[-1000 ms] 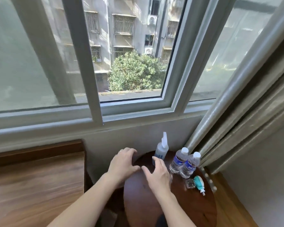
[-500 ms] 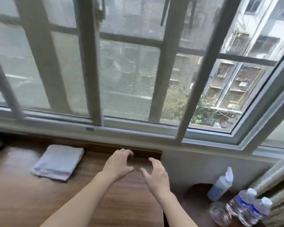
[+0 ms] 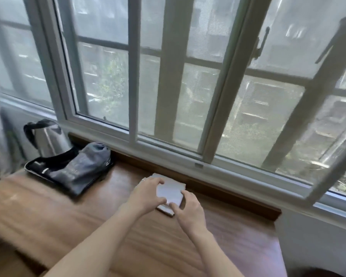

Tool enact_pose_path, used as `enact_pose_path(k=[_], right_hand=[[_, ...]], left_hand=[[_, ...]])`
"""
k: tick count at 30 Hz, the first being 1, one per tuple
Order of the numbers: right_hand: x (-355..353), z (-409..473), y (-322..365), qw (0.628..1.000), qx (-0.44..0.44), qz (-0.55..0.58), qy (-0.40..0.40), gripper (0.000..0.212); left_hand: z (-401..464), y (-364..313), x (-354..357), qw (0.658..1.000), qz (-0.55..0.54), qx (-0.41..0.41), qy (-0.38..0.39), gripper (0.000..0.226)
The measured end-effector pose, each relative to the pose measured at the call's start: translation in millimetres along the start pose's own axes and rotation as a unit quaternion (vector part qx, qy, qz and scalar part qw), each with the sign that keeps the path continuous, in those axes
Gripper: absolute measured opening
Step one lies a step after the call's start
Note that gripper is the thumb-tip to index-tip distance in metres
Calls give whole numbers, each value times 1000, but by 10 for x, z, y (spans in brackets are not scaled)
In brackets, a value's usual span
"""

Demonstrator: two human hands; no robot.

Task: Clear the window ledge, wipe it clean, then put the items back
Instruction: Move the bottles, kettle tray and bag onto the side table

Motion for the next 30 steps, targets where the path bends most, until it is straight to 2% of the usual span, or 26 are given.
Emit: enact_pose_path(k=[11, 21, 30], right_hand=[[847, 569, 736, 998, -37, 19, 40, 64], [1654, 1403, 895, 995, -45, 31, 79, 68], [2359, 1881, 1065, 991, -16, 43, 127, 69]], left_hand=[[232, 1126, -687, 997, 8, -61, -55, 54], [1065, 2023, -918, 994, 28, -100, -41, 49], [1583, 2696, -1066, 992, 25, -120, -25, 45]])
Point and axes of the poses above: each hand's wrist, its own z-axis towards the middle knuckle, its own x-axis out of the palm, y = z × x, the point moved 7 cm from there along z, towards the middle knuckle, and after that the axes turned 12 degrees about -x, right-handed, at the moved point
